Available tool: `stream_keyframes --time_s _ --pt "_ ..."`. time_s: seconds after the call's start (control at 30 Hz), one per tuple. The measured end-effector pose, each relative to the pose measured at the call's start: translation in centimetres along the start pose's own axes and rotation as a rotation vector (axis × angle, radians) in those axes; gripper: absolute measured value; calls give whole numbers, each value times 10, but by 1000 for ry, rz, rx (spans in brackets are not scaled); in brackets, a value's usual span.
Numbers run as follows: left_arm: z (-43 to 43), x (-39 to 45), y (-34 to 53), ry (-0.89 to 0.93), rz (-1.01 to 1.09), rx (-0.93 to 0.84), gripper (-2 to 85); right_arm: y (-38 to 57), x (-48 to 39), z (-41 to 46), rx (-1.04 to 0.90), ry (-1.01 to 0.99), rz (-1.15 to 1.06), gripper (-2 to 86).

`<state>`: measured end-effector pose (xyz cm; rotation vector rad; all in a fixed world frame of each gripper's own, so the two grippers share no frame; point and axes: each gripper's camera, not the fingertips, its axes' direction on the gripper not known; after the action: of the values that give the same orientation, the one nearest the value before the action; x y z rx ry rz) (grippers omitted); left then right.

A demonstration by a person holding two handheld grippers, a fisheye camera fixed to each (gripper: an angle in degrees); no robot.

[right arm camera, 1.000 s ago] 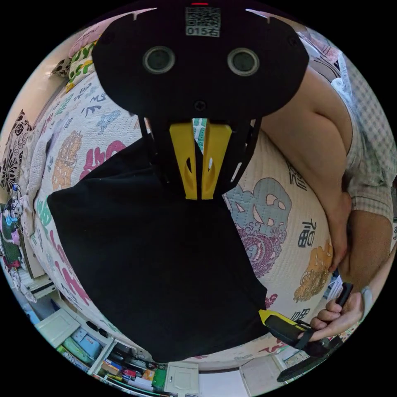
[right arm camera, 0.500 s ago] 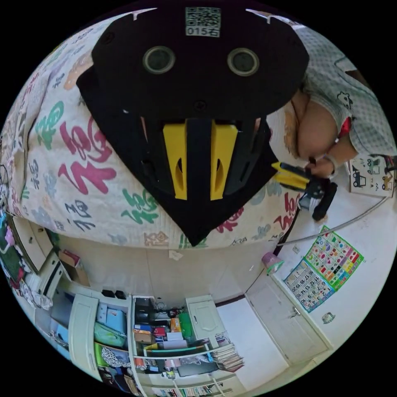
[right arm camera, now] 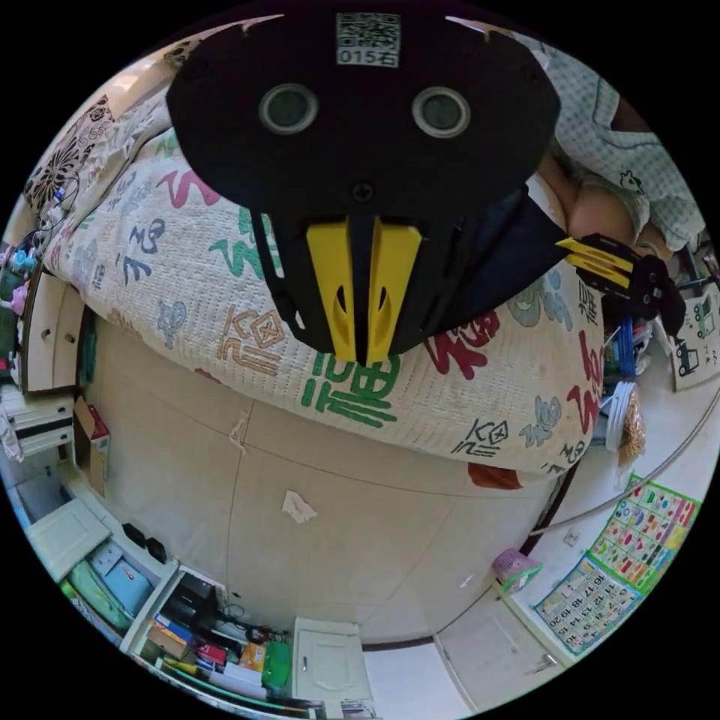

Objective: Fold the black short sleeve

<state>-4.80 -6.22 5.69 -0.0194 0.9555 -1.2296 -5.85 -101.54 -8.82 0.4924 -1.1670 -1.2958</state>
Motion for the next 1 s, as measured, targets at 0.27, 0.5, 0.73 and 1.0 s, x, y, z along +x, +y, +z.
stream_keyframes --time_s 0.27,0.5,0.73,1.0 --pt "13 176 19 -37 313 182 -3 194 74 -126 376 -160 104 15" --pt "127 303 -8 21 552 104 -2 379 151 -154 424 -110 328 11" --pt "300 378 -53 -120 663 -174 18 527 233 -73 375 -188 681 32" --pt "341 411 -97 14 735 -373 59 655 201 -102 617 -217 757 86"
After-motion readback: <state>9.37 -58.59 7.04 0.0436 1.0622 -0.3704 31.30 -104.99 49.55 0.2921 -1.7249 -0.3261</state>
